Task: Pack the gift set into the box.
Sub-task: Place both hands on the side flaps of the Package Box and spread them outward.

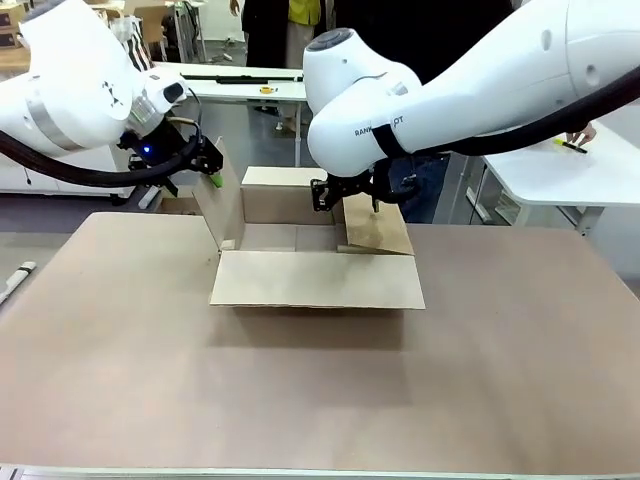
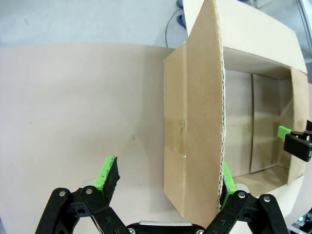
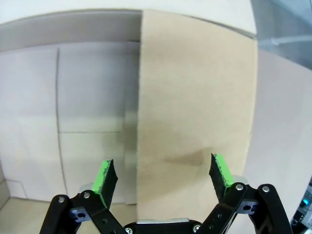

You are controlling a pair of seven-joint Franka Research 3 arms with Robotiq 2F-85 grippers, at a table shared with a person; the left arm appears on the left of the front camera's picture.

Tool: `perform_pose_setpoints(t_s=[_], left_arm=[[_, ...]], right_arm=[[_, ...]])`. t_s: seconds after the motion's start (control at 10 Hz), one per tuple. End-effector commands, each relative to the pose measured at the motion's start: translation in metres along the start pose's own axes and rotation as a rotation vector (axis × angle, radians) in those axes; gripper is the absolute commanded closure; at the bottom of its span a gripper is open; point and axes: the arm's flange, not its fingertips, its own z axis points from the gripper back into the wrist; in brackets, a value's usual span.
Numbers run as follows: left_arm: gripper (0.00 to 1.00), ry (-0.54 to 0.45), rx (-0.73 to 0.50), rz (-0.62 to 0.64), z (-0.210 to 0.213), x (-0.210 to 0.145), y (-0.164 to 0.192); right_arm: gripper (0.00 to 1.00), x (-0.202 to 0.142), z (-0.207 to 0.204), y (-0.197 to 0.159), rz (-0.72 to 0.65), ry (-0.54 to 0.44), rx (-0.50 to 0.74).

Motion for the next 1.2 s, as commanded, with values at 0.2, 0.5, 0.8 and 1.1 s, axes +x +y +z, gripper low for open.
perform_pose_setpoints(t_s=[0.2, 0.5, 0.8, 1.1], left_arm=[[0.00, 0.000, 0.014, 0.009, 0.003, 0.000, 0.000], [0.00, 0.000, 0.014, 0.009, 0.003, 0.000, 0.000], [0.00, 0.000, 0.014, 0.009, 0.003, 0.000, 0.000], [0.00, 0.000, 0.014, 0.009, 0.003, 0.000, 0.000]], right_arm=[[0.00, 0.001, 0.010, -0.015, -0.041, -0.033, -0.100], [0.00, 0.001, 0.027, -0.038, -0.065, -0.050, -0.148], [0.00, -0.002, 0.056, -0.078, -0.110, -0.063, -0.164], [0.00, -0.016, 0.068, -0.113, -0.177, -0.077, -0.160]])
